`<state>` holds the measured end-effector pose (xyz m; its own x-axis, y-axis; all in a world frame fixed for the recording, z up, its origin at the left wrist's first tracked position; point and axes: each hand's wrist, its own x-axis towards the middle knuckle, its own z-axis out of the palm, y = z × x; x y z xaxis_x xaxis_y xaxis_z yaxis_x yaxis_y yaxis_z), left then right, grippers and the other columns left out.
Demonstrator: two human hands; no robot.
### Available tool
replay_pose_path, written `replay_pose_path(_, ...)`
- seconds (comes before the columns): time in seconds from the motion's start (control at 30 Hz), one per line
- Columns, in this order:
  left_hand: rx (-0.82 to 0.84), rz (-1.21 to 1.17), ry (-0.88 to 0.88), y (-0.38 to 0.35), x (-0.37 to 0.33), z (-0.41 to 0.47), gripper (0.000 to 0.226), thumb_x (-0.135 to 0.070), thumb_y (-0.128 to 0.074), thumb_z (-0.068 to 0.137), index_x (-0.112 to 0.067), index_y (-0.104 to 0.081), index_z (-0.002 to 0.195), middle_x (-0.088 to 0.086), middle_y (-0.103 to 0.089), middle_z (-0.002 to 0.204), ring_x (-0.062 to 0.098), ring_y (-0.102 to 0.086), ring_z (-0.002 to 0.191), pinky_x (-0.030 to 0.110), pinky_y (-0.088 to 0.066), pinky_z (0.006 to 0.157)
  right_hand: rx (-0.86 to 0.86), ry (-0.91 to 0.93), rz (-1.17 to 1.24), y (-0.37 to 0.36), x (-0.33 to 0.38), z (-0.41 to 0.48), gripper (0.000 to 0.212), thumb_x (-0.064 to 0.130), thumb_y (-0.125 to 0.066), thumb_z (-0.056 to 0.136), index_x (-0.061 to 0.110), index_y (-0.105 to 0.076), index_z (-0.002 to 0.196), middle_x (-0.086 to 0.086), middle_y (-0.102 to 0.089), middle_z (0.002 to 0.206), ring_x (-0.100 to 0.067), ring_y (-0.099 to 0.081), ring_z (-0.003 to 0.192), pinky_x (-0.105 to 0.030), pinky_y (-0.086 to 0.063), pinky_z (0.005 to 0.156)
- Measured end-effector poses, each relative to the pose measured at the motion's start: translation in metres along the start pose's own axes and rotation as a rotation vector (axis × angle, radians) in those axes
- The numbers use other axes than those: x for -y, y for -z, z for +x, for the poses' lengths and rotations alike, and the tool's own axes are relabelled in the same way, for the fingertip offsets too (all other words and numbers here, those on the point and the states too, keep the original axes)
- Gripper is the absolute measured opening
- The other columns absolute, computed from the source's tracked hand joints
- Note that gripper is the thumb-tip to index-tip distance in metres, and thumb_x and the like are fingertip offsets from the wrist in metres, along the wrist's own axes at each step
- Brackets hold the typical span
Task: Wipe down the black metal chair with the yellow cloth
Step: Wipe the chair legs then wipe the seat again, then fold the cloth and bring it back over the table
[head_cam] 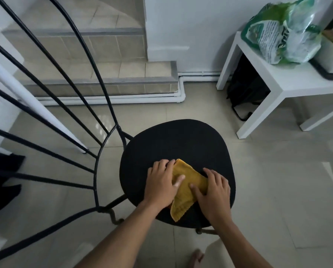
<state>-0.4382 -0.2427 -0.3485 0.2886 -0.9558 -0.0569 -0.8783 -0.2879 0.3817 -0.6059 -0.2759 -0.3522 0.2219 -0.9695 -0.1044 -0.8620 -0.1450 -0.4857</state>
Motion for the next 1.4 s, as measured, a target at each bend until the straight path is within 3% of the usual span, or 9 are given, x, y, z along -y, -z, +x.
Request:
replay_pose_path(0.17,0.193,-0.035,0.083,0.011,-0.019,0.015,0.047,-0.046,-0.051,0.094,-0.021,-0.045,0.134,-0.001,-0.056,0.128,0.018,-0.050,0.119,0.036,-0.039,0.101,0.184,-0.089,-0.099,0.014,0.021,0.007,0.031,0.053,-0.050,0.092,0.029,-0.055,0.111,0.012,-0.061,0.105,-0.015,-0.055,0.105,-0.039,-0.036,0.100)
replay_pose_path(0.33,0.369,-0.343,0.280,0.055,-0.031,0.020,0.040,-0.038,-0.049,0.097,-0.020,-0.047,0.133,-0.001,-0.050,0.125,0.020,-0.051,0.120,0.036,-0.044,0.100,0.369,-0.284,0.285,0.055,0.042,0.022,0.011,0.033,-0.061,0.092,0.023,-0.058,0.095,0.004,-0.064,0.089,-0.007,-0.059,0.077,-0.019,-0.043,0.060)
replay_pose_path(0.5,0.390,-0.546,0.375,0.123,-0.053,0.021,0.038,-0.041,-0.051,0.095,-0.026,-0.045,0.129,-0.004,-0.060,0.117,0.017,-0.057,0.112,0.041,-0.050,0.097,0.383,-0.327,0.520,0.122,0.074,0.035,0.005,0.023,-0.068,0.089,0.023,-0.063,0.091,-0.002,-0.067,0.092,-0.018,-0.067,0.085,-0.037,-0.060,0.074)
replay_pose_path(0.7,0.231,-0.642,0.339,0.253,-0.080,0.023,0.017,-0.039,-0.045,0.099,-0.026,-0.047,0.110,-0.011,-0.060,0.095,0.006,-0.060,0.088,0.027,-0.048,0.076,0.377,-0.236,0.632,0.236,0.162,0.054,0.014,0.026,-0.072,0.085,0.016,-0.067,0.093,0.000,-0.068,0.086,-0.013,-0.063,0.080,-0.020,-0.046,0.062)
replay_pose_path(0.83,0.018,-0.649,0.355,0.335,-0.088,0.032,0.018,-0.038,-0.043,0.100,-0.024,-0.045,0.110,-0.007,-0.059,0.092,0.011,-0.058,0.083,0.031,-0.045,0.073,0.393,-0.112,0.666,0.289,0.233,0.068,0.022,0.031,-0.070,0.086,0.012,-0.063,0.093,-0.001,-0.066,0.081,-0.019,-0.064,0.078,-0.035,-0.056,0.067)
replay_pose_path(0.93,-0.125,-0.670,0.381,0.395,-0.086,0.038,0.022,-0.038,-0.043,0.100,-0.022,-0.045,0.113,-0.001,-0.061,0.098,0.018,-0.059,0.089,0.033,-0.046,0.077,0.392,-0.049,0.719,0.319,0.287,0.077,0.024,0.036,-0.068,0.087,0.016,-0.060,0.097,-0.006,-0.066,0.090,-0.022,-0.066,0.083,-0.044,-0.059,0.073)
replay_pose_path(1.03,-0.226,-0.715,0.400,0.447,-0.078,0.040,0.027,-0.036,-0.044,0.100,-0.020,-0.046,0.121,-0.002,-0.057,0.108,0.016,-0.054,0.099,0.029,-0.040,0.083,0.420,-0.086,0.848,0.339,0.337,0.081,0.036,0.043,-0.067,0.086,0.021,-0.054,0.111,-0.004,-0.062,0.104,-0.020,-0.064,0.092,-0.037,-0.059,0.073)
replay_pose_path(1.23,-0.385,-0.785,0.470,0.532,-0.042,0.021,0.030,-0.036,-0.043,0.100,-0.019,-0.044,0.126,-0.003,-0.051,0.114,0.017,-0.050,0.110,0.028,-0.035,0.088,0.704,-0.077,0.930,0.351,0.424,0.070,0.042,0.037,-0.067,0.087,0.011,-0.058,0.119,-0.007,-0.066,0.112,-0.026,-0.063,0.103,-0.041,-0.055,0.086)
replay_pose_path(1.4,-0.441,-0.791,0.541,0.570,-0.004,0.002,0.035,-0.041,-0.040,0.100,-0.021,-0.041,0.130,0.004,-0.053,0.126,0.025,-0.051,0.117,0.036,-0.039,0.094,0.529,0.151,0.796,0.338,0.489,0.050,0.031,0.046,-0.054,0.094,0.025,-0.057,0.116,0.000,-0.062,0.111,-0.023,-0.060,0.104,-0.042,-0.052,0.092)
